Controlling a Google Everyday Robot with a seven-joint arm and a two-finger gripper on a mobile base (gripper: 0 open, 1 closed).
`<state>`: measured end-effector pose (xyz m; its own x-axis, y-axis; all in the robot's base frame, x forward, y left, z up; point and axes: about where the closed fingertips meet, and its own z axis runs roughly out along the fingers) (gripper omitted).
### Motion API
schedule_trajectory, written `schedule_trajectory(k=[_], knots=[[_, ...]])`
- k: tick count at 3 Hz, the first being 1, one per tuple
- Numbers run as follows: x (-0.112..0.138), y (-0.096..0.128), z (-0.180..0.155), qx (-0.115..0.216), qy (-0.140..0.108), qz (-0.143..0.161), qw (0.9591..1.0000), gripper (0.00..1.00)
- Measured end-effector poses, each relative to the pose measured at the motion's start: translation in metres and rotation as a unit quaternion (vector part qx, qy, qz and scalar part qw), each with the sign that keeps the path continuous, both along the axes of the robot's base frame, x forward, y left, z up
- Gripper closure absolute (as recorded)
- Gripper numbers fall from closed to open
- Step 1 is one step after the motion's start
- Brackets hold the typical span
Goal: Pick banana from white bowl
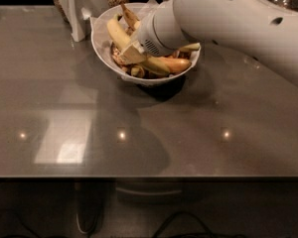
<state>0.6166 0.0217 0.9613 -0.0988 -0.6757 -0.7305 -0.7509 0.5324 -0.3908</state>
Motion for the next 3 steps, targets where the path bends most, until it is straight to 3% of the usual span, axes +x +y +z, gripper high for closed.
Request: schedule_trajectory(k=[2, 3], knots=[[-0.029, 0.012, 0.036, 0.000, 0.002, 0.068, 0.9977, 1.00], [-0.034, 0.006, 0.056, -0.011, 0.014, 0.112, 0.9936, 1.00]])
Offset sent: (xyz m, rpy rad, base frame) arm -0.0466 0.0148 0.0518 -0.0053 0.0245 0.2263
